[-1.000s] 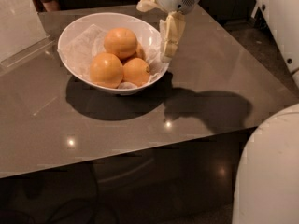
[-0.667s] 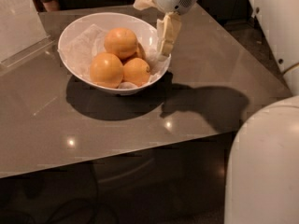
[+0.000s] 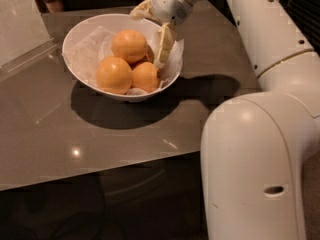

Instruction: Pick orange from white bowl

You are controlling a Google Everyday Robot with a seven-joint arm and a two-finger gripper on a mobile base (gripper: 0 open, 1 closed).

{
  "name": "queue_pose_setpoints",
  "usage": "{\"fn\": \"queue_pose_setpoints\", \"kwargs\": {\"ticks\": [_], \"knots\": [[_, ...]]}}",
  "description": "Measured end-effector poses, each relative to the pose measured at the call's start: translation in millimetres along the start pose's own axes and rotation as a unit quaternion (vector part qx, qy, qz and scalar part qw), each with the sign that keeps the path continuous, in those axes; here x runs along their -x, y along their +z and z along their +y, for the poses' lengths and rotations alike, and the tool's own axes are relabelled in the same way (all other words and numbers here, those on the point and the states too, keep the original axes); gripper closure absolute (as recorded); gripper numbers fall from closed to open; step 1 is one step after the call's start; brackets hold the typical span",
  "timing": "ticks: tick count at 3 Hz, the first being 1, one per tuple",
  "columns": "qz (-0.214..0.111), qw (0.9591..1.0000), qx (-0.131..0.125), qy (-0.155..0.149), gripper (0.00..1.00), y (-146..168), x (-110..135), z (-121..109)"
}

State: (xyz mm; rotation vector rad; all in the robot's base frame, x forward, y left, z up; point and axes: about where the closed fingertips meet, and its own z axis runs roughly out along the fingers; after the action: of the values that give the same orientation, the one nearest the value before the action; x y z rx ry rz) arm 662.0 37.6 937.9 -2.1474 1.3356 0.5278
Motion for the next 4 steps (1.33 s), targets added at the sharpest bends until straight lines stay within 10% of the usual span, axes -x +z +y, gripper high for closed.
{"fn": "queue_pose_setpoints", "kwargs": {"ticks": [4], "knots": [[-0.113,0.9926,-0.002,0.046,0.0,20,24,-28]]}}
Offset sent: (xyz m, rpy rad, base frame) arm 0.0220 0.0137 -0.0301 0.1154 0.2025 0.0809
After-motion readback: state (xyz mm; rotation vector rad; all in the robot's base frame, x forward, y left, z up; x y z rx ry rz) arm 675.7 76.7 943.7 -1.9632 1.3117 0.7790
